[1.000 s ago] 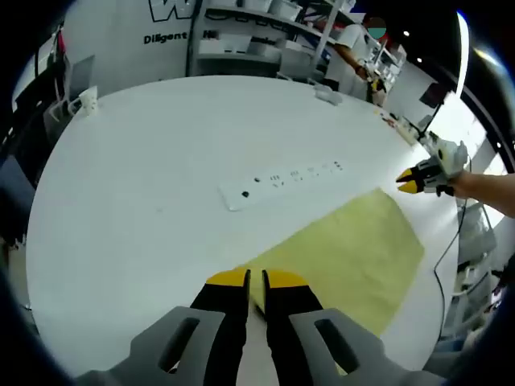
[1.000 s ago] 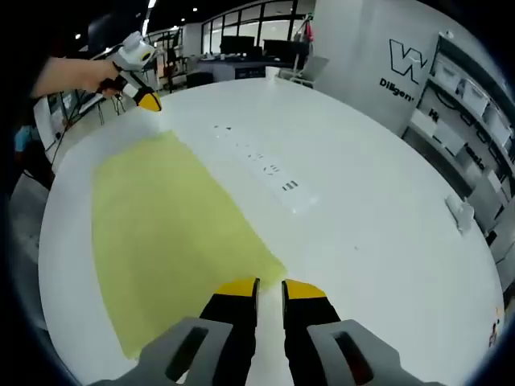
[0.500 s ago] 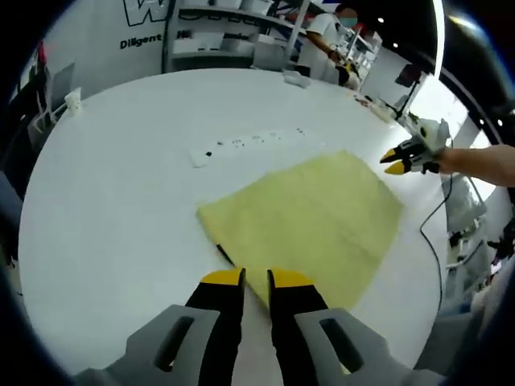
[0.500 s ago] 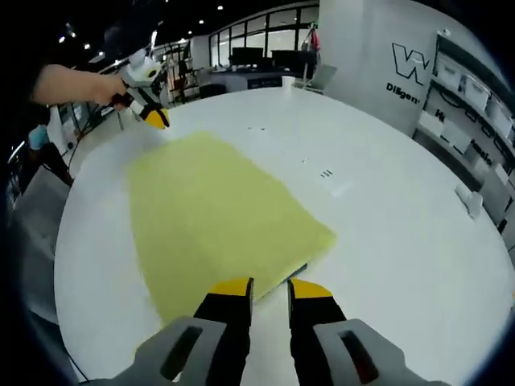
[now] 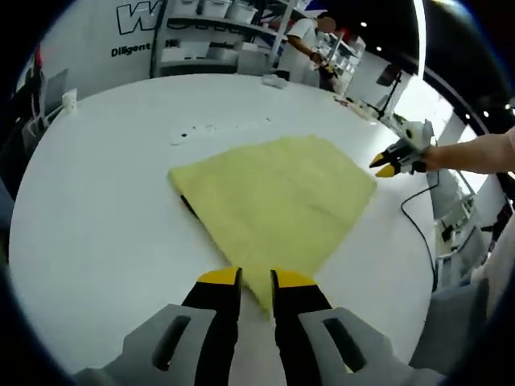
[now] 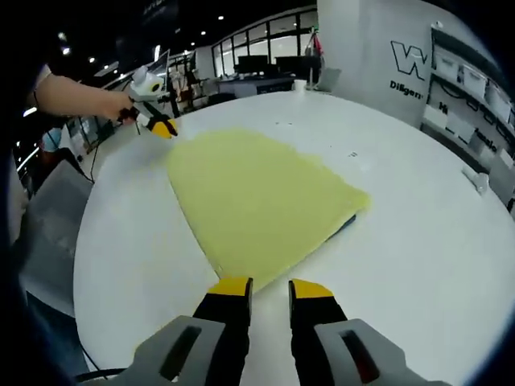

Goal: Fold the garment on the visible template until the final outline fits inside the template.

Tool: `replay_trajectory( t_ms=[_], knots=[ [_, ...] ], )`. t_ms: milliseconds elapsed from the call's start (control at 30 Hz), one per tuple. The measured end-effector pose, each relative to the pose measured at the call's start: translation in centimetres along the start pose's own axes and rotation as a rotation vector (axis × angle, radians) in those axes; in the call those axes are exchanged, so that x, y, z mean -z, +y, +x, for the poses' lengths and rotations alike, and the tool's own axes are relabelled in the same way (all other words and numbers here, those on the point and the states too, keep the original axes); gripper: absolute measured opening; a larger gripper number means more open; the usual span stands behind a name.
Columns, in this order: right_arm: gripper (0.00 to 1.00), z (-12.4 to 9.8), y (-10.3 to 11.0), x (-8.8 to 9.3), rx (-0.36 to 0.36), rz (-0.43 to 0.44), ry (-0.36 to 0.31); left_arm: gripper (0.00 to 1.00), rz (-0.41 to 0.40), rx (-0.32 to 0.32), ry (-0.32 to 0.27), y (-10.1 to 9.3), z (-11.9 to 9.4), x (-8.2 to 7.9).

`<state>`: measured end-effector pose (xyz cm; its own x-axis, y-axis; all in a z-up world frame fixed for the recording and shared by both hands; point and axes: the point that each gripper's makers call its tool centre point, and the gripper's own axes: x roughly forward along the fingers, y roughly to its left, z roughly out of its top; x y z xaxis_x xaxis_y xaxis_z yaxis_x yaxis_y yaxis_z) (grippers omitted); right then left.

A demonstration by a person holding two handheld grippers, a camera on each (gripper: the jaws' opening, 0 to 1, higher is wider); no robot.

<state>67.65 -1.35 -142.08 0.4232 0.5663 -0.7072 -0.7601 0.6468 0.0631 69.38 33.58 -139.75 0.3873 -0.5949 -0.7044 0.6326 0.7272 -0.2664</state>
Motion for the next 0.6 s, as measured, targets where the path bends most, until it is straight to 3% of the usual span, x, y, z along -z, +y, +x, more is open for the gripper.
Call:
replay_trajectory(
  t_ms=[367, 600],
  knots=[
    [0.16, 0.4, 1.9, 1.2, -0.02, 0.008, -0.005, 0.14, 0.016, -0.028, -0.018, 0.1, 0.0, 2.1],
    [0.14, 1.0, 2.3, 1.5, -0.029, 0.005, 0.003, 0.15, 0.032, -0.036, 0.012, -0.1, 0.8, 3.9]
  ],
)
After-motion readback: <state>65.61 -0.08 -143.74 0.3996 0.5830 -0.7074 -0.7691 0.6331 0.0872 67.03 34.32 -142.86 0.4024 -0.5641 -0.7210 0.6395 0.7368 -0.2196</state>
